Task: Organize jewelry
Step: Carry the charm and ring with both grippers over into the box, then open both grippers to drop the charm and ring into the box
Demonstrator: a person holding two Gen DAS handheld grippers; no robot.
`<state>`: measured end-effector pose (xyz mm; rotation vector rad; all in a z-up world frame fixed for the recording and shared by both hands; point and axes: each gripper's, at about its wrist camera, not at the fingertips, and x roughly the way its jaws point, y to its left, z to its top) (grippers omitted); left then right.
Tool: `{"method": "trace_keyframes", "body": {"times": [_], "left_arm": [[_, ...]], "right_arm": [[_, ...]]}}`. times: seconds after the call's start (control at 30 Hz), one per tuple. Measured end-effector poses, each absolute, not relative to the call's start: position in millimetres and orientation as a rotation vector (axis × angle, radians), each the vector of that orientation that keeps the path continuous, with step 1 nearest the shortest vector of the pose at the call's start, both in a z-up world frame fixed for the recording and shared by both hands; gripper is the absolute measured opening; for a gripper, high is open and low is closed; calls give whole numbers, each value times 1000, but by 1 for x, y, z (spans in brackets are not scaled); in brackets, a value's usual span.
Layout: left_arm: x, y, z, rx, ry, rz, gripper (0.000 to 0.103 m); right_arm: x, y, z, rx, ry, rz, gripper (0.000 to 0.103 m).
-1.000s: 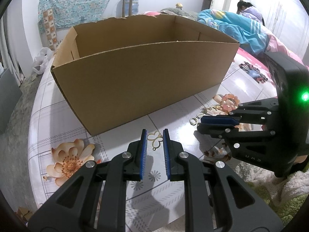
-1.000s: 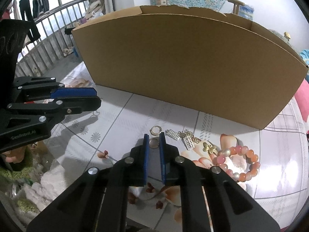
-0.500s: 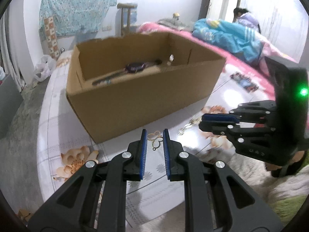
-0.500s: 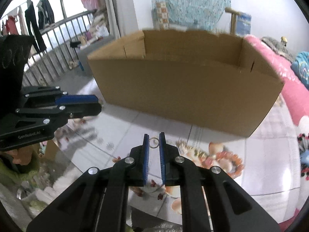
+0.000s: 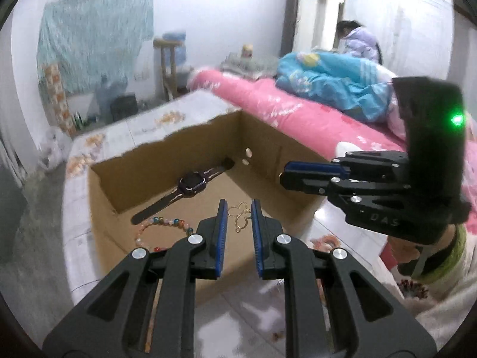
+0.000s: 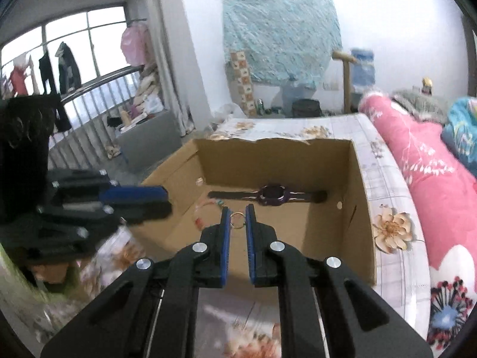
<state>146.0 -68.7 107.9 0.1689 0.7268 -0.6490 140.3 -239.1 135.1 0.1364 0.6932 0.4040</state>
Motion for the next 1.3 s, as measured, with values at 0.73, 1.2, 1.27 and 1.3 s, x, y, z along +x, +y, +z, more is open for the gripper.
{"method": "trace_keyframes", "body": {"times": [0.73, 1.2, 1.27, 1.3], "left_arm": [[227, -79, 83, 86, 878, -473, 20], [150, -32, 117, 24, 691, -496, 33], [135, -22, 116, 11, 674, -506, 35], [126, -17, 115, 5, 667, -513, 38]], "right_arm": [[210, -247, 110, 196, 795, 290, 31], [162, -256, 145, 260, 655, 351, 48], [154, -254, 148, 264, 644, 373, 49], [149, -253, 150, 265, 636, 384, 50]]}}
